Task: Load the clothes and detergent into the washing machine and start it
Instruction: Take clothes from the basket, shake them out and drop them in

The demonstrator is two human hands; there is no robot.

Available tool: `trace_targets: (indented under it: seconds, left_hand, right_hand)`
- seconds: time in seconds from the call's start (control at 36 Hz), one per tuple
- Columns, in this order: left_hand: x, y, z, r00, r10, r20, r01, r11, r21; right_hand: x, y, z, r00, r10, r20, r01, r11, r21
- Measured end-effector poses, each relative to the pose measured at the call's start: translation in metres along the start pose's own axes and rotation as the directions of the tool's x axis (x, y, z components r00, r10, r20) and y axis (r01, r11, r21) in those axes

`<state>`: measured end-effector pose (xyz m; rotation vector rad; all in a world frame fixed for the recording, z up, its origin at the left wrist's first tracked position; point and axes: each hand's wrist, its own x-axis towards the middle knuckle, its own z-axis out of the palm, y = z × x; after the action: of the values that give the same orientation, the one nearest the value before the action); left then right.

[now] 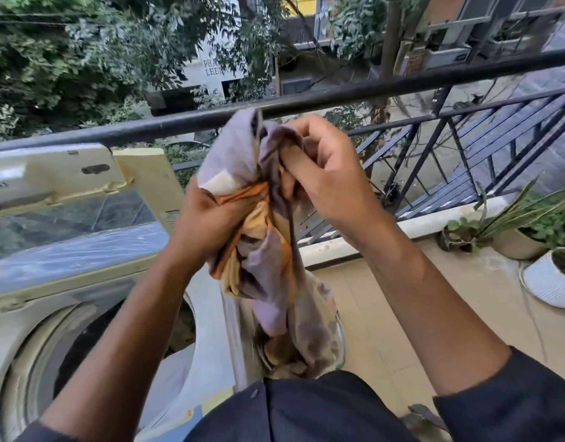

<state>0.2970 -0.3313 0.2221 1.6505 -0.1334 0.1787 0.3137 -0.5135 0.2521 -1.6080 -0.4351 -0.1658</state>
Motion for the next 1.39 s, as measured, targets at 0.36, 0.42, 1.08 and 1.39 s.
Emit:
trace_targets:
  seconds: [0.36, 0.42, 1.08, 1.39]
  left_hand:
    - [0.018, 0.029, -0.004, 0.962, 0.103, -0.255, -0.146, 0.977, -0.158]
    - [0.019, 0.027, -0.004, 0.956, 0.097, -0.276, -0.153, 0.971, -0.186]
    - [-0.02, -0.041, -0.011, 0.978, -0.099, 0.185, 0.012, 0.909, 0.418]
    - [-0.022, -0.034, -0.005, 0.99, 0.057, -0.129, -0.048, 0.996, 0.074]
  right_hand:
    - [-0.102, 0.124, 0.026, 0.827, 0.545, 0.136, -0.163, 0.465, -0.87]
    - [-0.114, 0.146, 0.034, 0.759, 0.641, 0.114, -0.176, 0.372, -0.911]
    - [-0.031, 0.001, -0.027, 0.976, 0.183, 0.116, -0.16, 0.97, -0.185]
    - [-0.061, 0.038, 0.001, 0.986, 0.165, 0.026, -0.158, 0.97, -0.182]
